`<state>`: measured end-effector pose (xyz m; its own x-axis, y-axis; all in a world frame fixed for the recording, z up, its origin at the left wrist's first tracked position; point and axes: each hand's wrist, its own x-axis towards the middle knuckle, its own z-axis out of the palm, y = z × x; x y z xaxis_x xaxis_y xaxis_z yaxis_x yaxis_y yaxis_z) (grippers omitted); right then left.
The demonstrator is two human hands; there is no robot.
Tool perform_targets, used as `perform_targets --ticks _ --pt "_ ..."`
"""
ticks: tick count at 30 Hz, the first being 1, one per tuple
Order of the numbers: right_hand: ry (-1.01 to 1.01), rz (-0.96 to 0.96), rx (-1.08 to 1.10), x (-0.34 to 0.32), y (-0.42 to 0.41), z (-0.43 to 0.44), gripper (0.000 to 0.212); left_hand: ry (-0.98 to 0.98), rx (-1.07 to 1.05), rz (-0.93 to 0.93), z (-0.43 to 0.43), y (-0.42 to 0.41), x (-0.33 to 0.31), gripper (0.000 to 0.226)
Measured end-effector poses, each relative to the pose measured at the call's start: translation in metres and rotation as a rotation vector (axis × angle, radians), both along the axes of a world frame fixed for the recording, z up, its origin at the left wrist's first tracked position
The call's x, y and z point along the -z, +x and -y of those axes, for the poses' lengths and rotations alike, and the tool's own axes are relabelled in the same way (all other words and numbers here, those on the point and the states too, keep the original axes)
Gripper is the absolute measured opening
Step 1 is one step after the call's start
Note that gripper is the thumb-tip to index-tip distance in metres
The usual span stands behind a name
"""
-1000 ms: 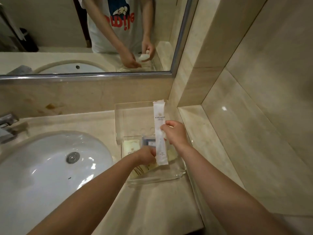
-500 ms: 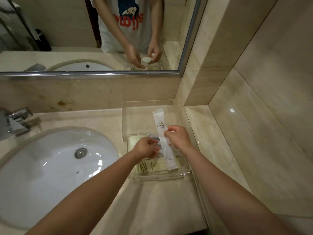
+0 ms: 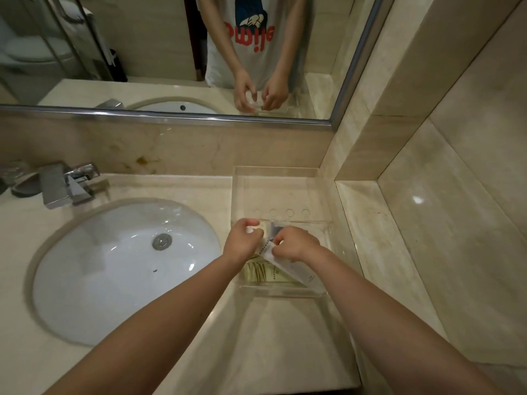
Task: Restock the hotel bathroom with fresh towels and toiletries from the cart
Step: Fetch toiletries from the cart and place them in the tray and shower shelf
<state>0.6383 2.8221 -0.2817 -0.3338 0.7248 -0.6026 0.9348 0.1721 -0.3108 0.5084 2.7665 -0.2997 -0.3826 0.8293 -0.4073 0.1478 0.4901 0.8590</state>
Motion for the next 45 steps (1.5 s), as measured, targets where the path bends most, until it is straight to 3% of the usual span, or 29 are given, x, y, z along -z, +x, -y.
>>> perform_targets --ticks 2,6,12,14,21,25,28,31,35,38,45 --pt "-0.009 0.054 -0.073 0.000 -0.001 0.003 0.015 -0.073 0.072 -0.076 0.008 -0.003 0.007 0.017" --pt "-0.036 0.098 -0.197 0.009 -0.002 0.011 0.032 -0.178 0.224 -0.171 0.021 -0.006 0.018 0.017" --pt "0.005 0.099 -0.170 0.026 -0.001 0.022 0.032 -0.192 0.360 -0.425 0.030 -0.007 0.025 0.027" --pt "0.012 0.066 -0.134 0.030 0.001 0.022 0.030 -0.187 0.378 -0.432 0.030 -0.006 0.028 0.030" --pt "0.034 -0.287 0.266 0.047 0.020 0.028 0.017 -0.186 0.395 -0.413 0.028 -0.005 0.037 0.037" --pt "-0.136 -0.617 0.788 0.038 0.024 0.030 0.009 -0.147 0.354 -0.485 0.024 0.001 0.030 0.027" --pt "-0.366 -0.865 1.136 0.025 0.027 0.029 0.008 -0.031 0.298 -0.219 0.015 0.012 0.022 0.022" --pt "-0.541 -1.070 1.250 0.016 0.029 0.027 0.012 -0.005 0.264 0.144 0.008 0.025 0.012 0.028" --pt "-0.614 -1.290 1.313 0.010 0.034 0.027 0.021 -0.042 0.294 0.181 0.002 0.038 0.009 0.036" --pt "-0.597 -1.311 1.223 0.009 0.042 0.030 0.026 -0.037 0.311 0.169 -0.002 0.042 0.008 0.036" --pt "-0.483 -1.125 1.088 0.022 0.048 0.024 0.025 -0.088 0.219 0.292 -0.010 0.043 0.016 0.024"
